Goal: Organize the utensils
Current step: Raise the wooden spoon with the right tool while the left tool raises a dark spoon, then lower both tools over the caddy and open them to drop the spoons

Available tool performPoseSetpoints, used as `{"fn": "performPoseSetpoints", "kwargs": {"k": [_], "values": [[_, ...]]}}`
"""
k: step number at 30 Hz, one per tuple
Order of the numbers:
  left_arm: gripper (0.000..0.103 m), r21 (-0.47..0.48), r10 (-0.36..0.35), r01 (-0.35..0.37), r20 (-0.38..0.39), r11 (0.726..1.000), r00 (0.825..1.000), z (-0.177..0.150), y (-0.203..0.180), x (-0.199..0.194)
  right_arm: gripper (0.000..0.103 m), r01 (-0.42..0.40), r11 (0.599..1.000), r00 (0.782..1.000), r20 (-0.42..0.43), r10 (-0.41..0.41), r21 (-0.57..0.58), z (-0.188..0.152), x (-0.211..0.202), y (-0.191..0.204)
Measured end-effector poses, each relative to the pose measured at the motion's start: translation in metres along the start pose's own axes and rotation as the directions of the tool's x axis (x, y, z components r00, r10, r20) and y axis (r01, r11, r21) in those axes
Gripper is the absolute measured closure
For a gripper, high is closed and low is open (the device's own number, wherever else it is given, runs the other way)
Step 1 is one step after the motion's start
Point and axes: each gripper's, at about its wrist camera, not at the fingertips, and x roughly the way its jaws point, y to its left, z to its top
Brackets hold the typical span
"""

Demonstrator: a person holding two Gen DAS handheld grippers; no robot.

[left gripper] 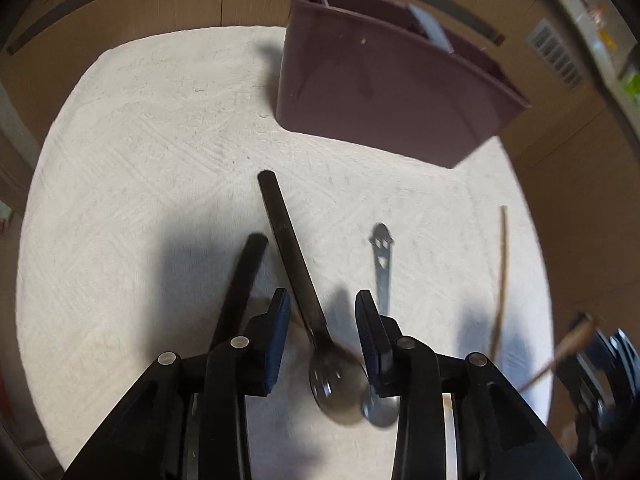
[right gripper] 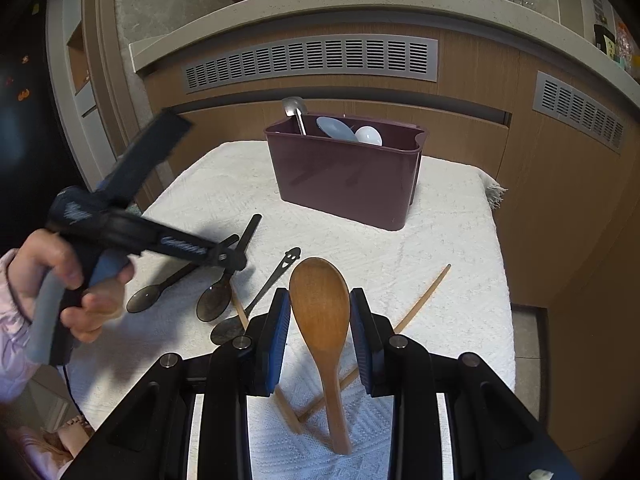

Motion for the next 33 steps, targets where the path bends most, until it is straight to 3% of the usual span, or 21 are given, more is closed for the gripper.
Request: {"fn": "performPoseSetpoints", "kwargs": {"k": [2, 5, 7, 12, 16, 20, 22, 25, 28, 31, 33], "values": [[0.068, 0.03, 0.049, -0.048, -0.038, 0.998, 0.998, 0.008, -0.008, 0.015, 0.075, 0.001, 1.0, 1.0, 0.004, -0.001, 0.0, 0.0, -0.002, 0.0], [0.069, 0.096, 0.107, -0.107, 0.008, 0.99, 0.994, 0.008, -0.02, 0.017, 0.075, 0.003, 1.0, 1.0, 0.006, -0.003, 0.0, 0.0, -0.004, -0.001], [0.086, 0.145, 0.121, -0.129, 0.065, 0.981, 0.991, 0.0, -0.025, 0.015, 0.076, 0.003, 1.0, 1.0, 0.007, -0.003, 0.007, 0.0, -0.004, -0.002], [0.091, 0.115, 0.026, -0.049, 0.189, 0.992, 0.982, -0.033, -0.012, -0.005, 0.075, -0.009, 0.999, 1.0, 0.013, 0.009, 0.049, 0.0, -0.003, -0.01], [0.091, 0.097, -0.067, 0.038, 0.321, 0.995, 0.945, -0.062, -0.003, -0.043, 0.075, -0.037, 0.996, 0.999, 0.014, 0.036, 0.081, 0.001, -0.002, -0.015], [0.091, 0.077, -0.121, 0.096, 0.446, 0.992, 0.887, -0.076, -0.001, -0.079, 0.076, -0.064, 0.991, 0.998, 0.023, 0.062, 0.118, 0.005, -0.002, -0.018], [0.091, 0.082, -0.134, 0.107, 0.489, 0.991, 0.862, -0.066, -0.002, -0.095, 0.076, -0.08, 0.988, 0.995, 0.062, 0.072, 0.132, 0.013, -0.01, -0.02], [0.091, 0.119, -0.193, 0.153, 0.57, 0.981, 0.799, -0.035, -0.008, -0.136, 0.076, -0.078, 0.99, 0.986, 0.156, 0.059, 0.117, 0.04, -0.032, -0.024], [0.091, 0.177, -0.247, 0.173, 0.688, 0.969, 0.683, 0.005, -0.025, -0.184, 0.076, -0.039, 0.997, 0.958, 0.287, 0.018, 0.069, 0.088, -0.062, -0.028], [0.091, 0.208, -0.267, 0.167, 0.766, 0.964, 0.585, 0.041, -0.034, -0.215, 0.076, 0.003, 0.999, 0.922, 0.388, -0.02, 0.046, 0.133, -0.084, -0.032], [0.091, 0.227, -0.282, 0.167, 0.792, 0.959, 0.541, 0.063, -0.038, -0.223, 0.076, 0.034, 0.999, 0.898, 0.439, -0.043, 0.029, 0.158, -0.09, -0.033]]}}
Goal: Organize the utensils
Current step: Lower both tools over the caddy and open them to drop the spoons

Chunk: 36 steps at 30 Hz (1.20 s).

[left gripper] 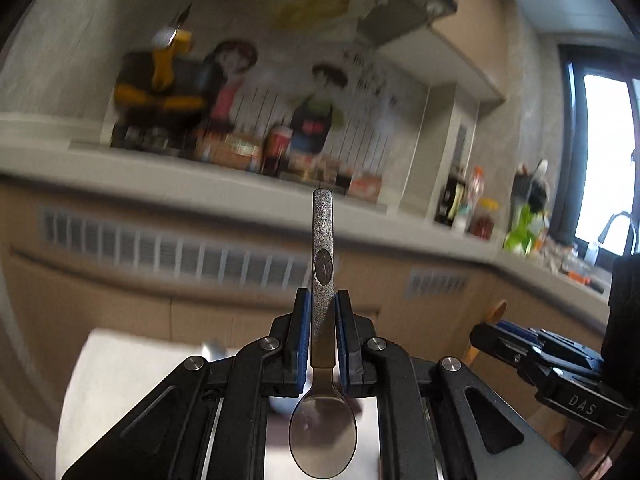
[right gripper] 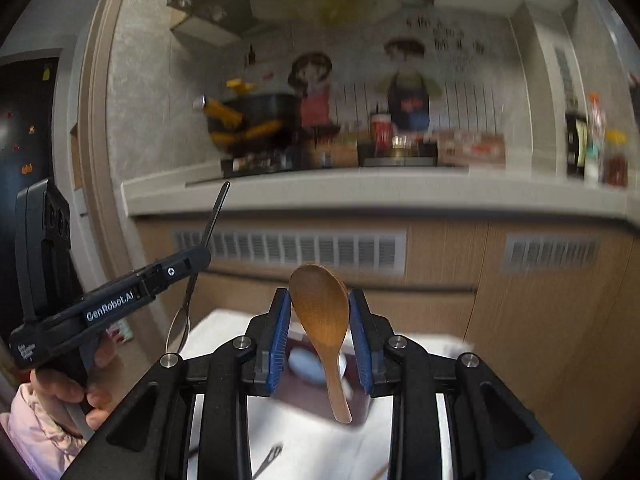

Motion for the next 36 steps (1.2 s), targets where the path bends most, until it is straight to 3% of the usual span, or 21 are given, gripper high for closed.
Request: {"fn": "performPoseSetpoints", "kwargs": {"k": [4, 8, 16, 24, 29, 31, 33, 36], "values": [[0.091, -0.021, -0.019, 0.02, 0.026, 1.0, 0.999, 0.019, 0.012, 0.033, 0.076, 0.004, 1.0, 1.0, 0.028, -0.004, -0.03, 0.023, 0.023, -0.003], [0.091, -0.023, 0.029, -0.029, 0.038, 0.999, 0.999, 0.014, 0.024, 0.053, 0.076, -0.004, 1.0, 1.0, 0.006, 0.004, -0.023, 0.022, 0.048, -0.012], [0.091, 0.002, 0.136, -0.136, 0.035, 0.991, 0.99, -0.038, 0.038, 0.107, 0.076, -0.02, 1.0, 0.995, -0.099, 0.022, 0.02, -0.009, 0.114, -0.037], [0.091, -0.007, 0.173, -0.173, -0.008, 0.985, 0.985, -0.093, 0.053, 0.147, 0.076, -0.016, 0.999, 0.985, -0.173, 0.022, 0.033, -0.045, 0.157, -0.048], [0.089, -0.017, 0.184, -0.187, -0.117, 0.982, 0.976, -0.12, 0.064, 0.159, 0.075, -0.036, 0.999, 0.973, -0.227, 0.043, 0.037, -0.064, 0.17, -0.05], [0.088, -0.022, 0.185, -0.191, -0.164, 0.981, 0.969, -0.126, 0.066, 0.156, 0.071, -0.041, 0.998, 0.963, -0.266, 0.049, 0.038, -0.074, 0.174, -0.05], [0.085, -0.031, 0.188, -0.198, -0.205, 0.98, 0.961, -0.128, 0.068, 0.149, 0.051, -0.024, 0.999, 0.958, -0.285, 0.032, 0.031, -0.083, 0.172, -0.05], [0.072, -0.066, 0.185, -0.207, -0.245, 0.976, 0.952, -0.123, 0.071, 0.127, 0.037, -0.007, 1.0, 0.956, -0.294, 0.015, 0.027, -0.092, 0.162, -0.05]]}}
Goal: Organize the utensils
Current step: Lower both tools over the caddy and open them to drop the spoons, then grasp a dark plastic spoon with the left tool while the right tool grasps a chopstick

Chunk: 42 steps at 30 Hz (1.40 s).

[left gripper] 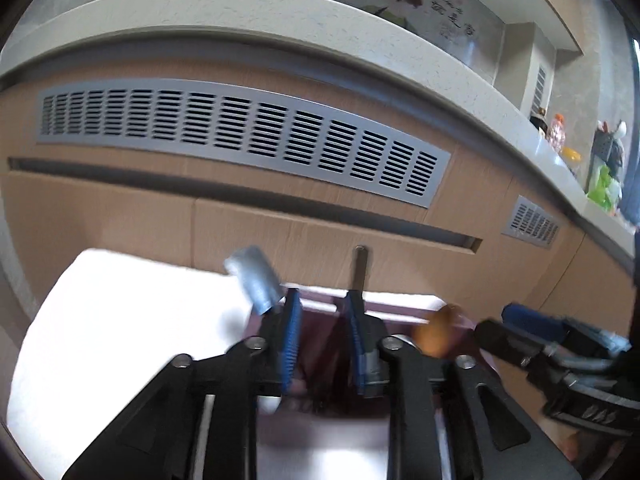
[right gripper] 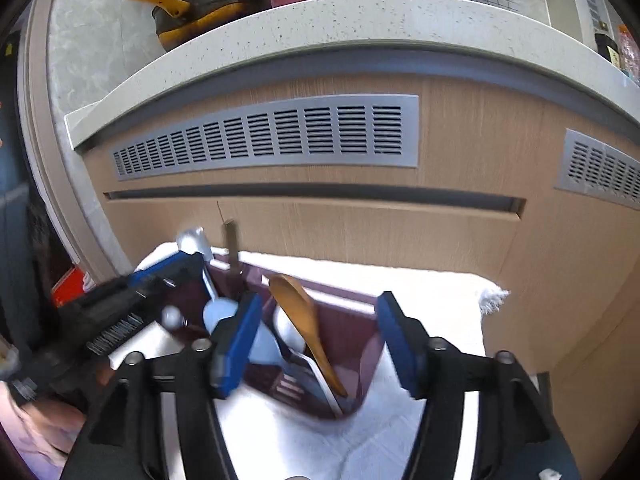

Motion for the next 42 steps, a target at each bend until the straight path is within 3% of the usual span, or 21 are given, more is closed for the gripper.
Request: {"fn": "performPoseSetpoints", "kwargs": {"k": [3, 6, 11, 15, 20, 22, 27, 28, 29, 30, 32, 35, 37, 42], "values": [[0.057, -0.008, 0.027, -0.027, -0.017, 1.0, 0.999, -0.001, 0.007, -0.029, 0.019, 0.006, 1.0, 1.0, -0.003, -0.006, -0.005, -0.013, -0.015, 0.0], [0.054, 0.022, 0.073, -0.072, -0.048, 0.997, 0.996, -0.008, 0.012, -0.057, 0.007, 0.047, 0.999, 0.999, 0.01, -0.047, -0.02, -0.028, -0.033, 0.001], [0.048, 0.024, 0.111, -0.109, -0.132, 0.994, 0.985, -0.032, 0.033, -0.09, 0.001, 0.06, 0.998, 0.998, 0.016, -0.059, -0.026, -0.055, -0.064, 0.003], [0.046, 0.065, 0.145, -0.135, -0.186, 0.989, 0.972, -0.057, 0.044, -0.112, 0.001, 0.026, 0.997, 0.999, -0.038, -0.029, -0.069, -0.075, -0.074, 0.013], [0.045, 0.076, 0.152, -0.137, -0.252, 0.988, 0.956, -0.085, 0.061, -0.136, 0.0, 0.145, 0.965, 0.988, -0.023, -0.153, -0.217, -0.104, -0.083, 0.046], [0.045, 0.091, 0.158, -0.138, -0.267, 0.986, 0.951, -0.094, 0.066, -0.144, 0.0, 0.107, 0.963, 0.992, -0.044, -0.121, -0.245, -0.113, -0.084, 0.057], [0.038, 0.12, 0.168, -0.136, -0.325, 0.983, 0.931, -0.118, 0.079, -0.162, 0.001, -0.091, 0.971, 0.985, -0.165, 0.056, -0.219, -0.135, -0.078, 0.069], [0.038, 0.127, 0.171, -0.135, -0.333, 0.983, 0.927, -0.124, 0.08, -0.166, 0.003, -0.128, 0.969, 0.976, -0.198, 0.085, -0.213, -0.14, -0.075, 0.072], [0.037, 0.132, 0.17, -0.133, -0.338, 0.982, 0.926, -0.127, 0.081, -0.168, 0.019, -0.167, 0.963, 0.965, -0.236, 0.116, -0.209, -0.144, -0.071, 0.076], [0.038, 0.136, 0.169, -0.129, -0.342, 0.982, 0.924, -0.131, 0.082, -0.172, 0.049, -0.201, 0.957, 0.952, -0.272, 0.141, -0.208, -0.148, -0.067, 0.08], [0.038, 0.135, 0.164, -0.124, -0.351, 0.983, 0.922, -0.137, 0.083, -0.177, 0.07, -0.259, 0.945, 0.918, -0.355, 0.177, -0.199, -0.155, -0.054, 0.09], [0.038, 0.131, 0.152, -0.111, -0.364, 0.985, 0.919, -0.14, 0.081, -0.179, 0.071, -0.287, 0.934, 0.9, -0.394, 0.187, -0.212, -0.164, -0.046, 0.106], [0.038, 0.135, 0.149, -0.106, -0.368, 0.985, 0.918, -0.141, 0.08, -0.181, 0.078, -0.291, 0.932, 0.894, -0.409, 0.184, -0.216, -0.164, -0.04, 0.112], [0.037, 0.133, 0.142, -0.099, -0.374, 0.986, 0.916, -0.141, 0.078, -0.181, 0.085, -0.256, 0.943, 0.9, -0.409, 0.152, -0.212, -0.16, -0.025, 0.12]]}}
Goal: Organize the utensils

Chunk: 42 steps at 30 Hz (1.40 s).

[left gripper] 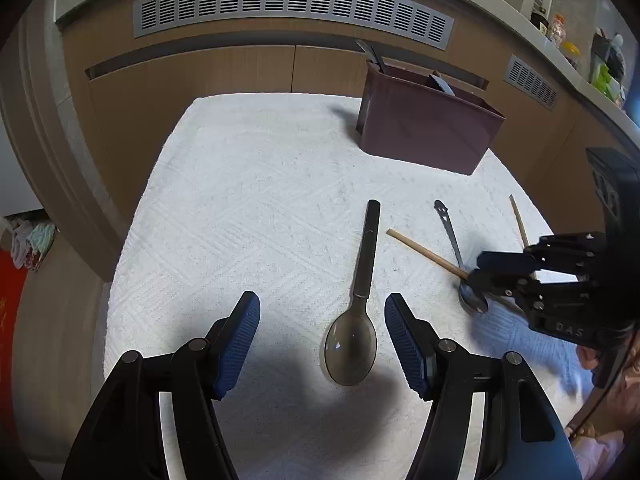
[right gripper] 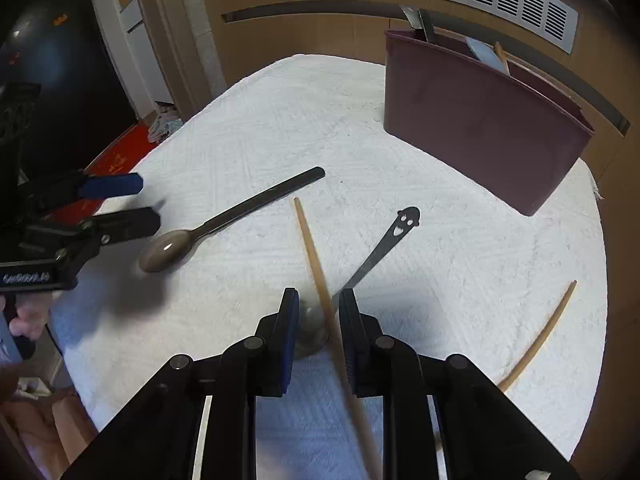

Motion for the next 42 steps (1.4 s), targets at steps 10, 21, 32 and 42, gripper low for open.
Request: {"fn": "performPoseSetpoints", "kwargs": {"k": [10, 21, 32, 42], "values": [[0.037, 0.067, -0.037, 0.039, -0.035, 0.997, 0.999, -0.011, -0.007, 0.0, 0.097, 0.056, 0.998, 0.998, -0.03, -0.057, -0.009, 0.001, 0.007, 0.004], [0.041, 0.122, 0.051, -0.047, -0.031, 0.991, 0.998, -0.035, -0.026, 0.018, 0.096, 0.058, 0.964, 0.997, 0.029, -0.068, 0.259, -0.037, -0.04, -0.051], [0.068, 0.119, 0.092, -0.108, 0.127, 0.987, 0.988, -0.005, -0.026, -0.008, 0.092, 0.045, 0.996, 0.996, 0.067, -0.05, 0.075, -0.027, -0.041, -0.004], [0.074, 0.096, 0.07, -0.102, 0.289, 0.99, 0.955, 0.034, -0.018, -0.056, 0.091, 0.016, 1.0, 1.0, 0.01, -0.016, 0.017, 0.011, 0.004, 0.009]]}}
